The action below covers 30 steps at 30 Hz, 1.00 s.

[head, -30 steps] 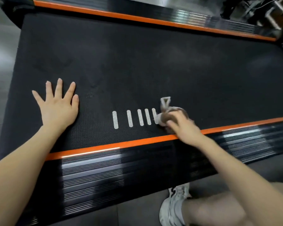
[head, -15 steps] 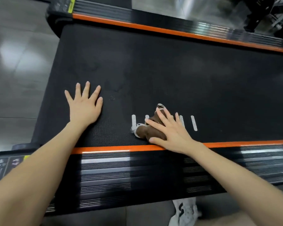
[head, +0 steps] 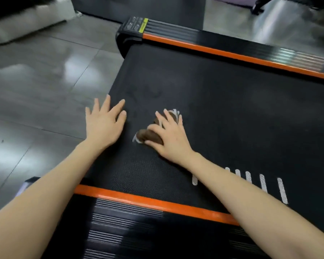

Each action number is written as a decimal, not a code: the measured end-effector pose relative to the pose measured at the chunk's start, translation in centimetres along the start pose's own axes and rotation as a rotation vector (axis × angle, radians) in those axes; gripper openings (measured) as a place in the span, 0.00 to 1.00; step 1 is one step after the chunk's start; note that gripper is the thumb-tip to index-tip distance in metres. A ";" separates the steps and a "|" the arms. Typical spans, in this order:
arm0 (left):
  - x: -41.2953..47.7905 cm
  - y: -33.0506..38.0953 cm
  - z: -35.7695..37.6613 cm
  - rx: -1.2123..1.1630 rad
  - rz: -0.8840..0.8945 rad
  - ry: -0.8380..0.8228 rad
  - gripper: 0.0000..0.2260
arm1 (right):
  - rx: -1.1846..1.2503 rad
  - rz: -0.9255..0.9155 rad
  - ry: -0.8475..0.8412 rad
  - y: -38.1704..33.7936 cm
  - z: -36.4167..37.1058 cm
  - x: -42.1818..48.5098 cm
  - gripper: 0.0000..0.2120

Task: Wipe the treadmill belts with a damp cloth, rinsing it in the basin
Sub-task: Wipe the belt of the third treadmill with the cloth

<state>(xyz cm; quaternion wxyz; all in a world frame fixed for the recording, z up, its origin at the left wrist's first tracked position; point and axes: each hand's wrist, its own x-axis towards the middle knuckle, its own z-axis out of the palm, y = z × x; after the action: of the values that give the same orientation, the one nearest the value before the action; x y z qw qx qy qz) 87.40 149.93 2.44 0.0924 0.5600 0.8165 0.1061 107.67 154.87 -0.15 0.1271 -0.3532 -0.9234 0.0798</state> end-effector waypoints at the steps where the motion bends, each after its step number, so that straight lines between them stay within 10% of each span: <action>1: 0.2 0.3 0.4 0.009 -0.022 -0.058 0.21 | -0.018 0.101 0.013 1.5 0.0 2.4 0.20; 6: -0.4 1.7 3.2 0.128 -0.016 -0.053 0.25 | -0.035 0.419 -0.003 7.4 -1.1 8.8 0.19; 15: -0.5 1.4 3.7 0.155 0.001 0.014 0.25 | 0.019 -0.331 -0.209 3.8 -2.8 -4.8 0.15; 21: -0.4 0.9 4.1 0.168 -0.022 0.043 0.30 | -0.055 0.260 -0.001 9.5 -2.2 5.8 0.20; 30: -0.5 1.1 4.1 0.145 -0.040 0.088 0.28 | 0.002 0.196 0.049 10.8 -1.5 6.9 0.21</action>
<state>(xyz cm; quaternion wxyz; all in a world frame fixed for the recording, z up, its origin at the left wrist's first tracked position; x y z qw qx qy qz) 89.68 150.14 -1.18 0.0177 0.5435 0.8363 0.0692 109.96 167.62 -0.08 0.1418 -0.4436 -0.8810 0.0841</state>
